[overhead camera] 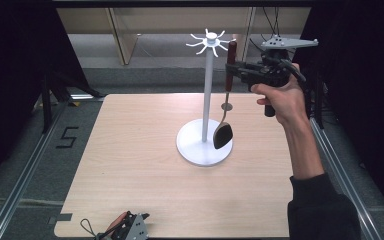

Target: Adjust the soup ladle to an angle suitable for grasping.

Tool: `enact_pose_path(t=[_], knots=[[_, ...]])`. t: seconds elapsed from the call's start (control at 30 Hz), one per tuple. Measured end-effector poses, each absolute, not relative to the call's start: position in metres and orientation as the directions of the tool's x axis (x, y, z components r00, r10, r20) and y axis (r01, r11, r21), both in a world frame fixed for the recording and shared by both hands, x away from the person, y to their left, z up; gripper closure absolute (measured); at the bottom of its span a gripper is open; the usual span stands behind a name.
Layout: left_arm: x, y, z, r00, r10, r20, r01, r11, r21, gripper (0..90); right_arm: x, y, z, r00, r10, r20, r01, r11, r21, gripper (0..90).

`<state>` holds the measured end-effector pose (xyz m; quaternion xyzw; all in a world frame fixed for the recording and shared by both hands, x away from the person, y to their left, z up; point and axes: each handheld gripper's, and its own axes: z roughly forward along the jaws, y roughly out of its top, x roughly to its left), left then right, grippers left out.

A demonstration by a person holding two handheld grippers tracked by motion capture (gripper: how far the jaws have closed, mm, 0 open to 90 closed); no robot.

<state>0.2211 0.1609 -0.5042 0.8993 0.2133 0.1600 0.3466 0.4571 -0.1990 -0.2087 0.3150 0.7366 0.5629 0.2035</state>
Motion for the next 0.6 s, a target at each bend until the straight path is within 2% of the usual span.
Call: enact_pose_path(t=[0.07, 0.6], knots=[[0.2208, 0.1611, -0.504, 0.857, 0.495, 0.142, 0.272, -0.668, 0.693, 15.2, 0.4573, -0.1975, -0.2089, -0.719, 0.689, 0.092, 0.266, 0.15, 0.952, 73.8], [0.2212, 0.1614, -0.5039, 0.861, 0.484, 0.153, 0.264, -0.684, 0.68, 15.2, 0.4647, -0.1924, -0.2114, -0.719, 0.69, 0.079, 0.252, 0.153, 0.956, 73.1]])
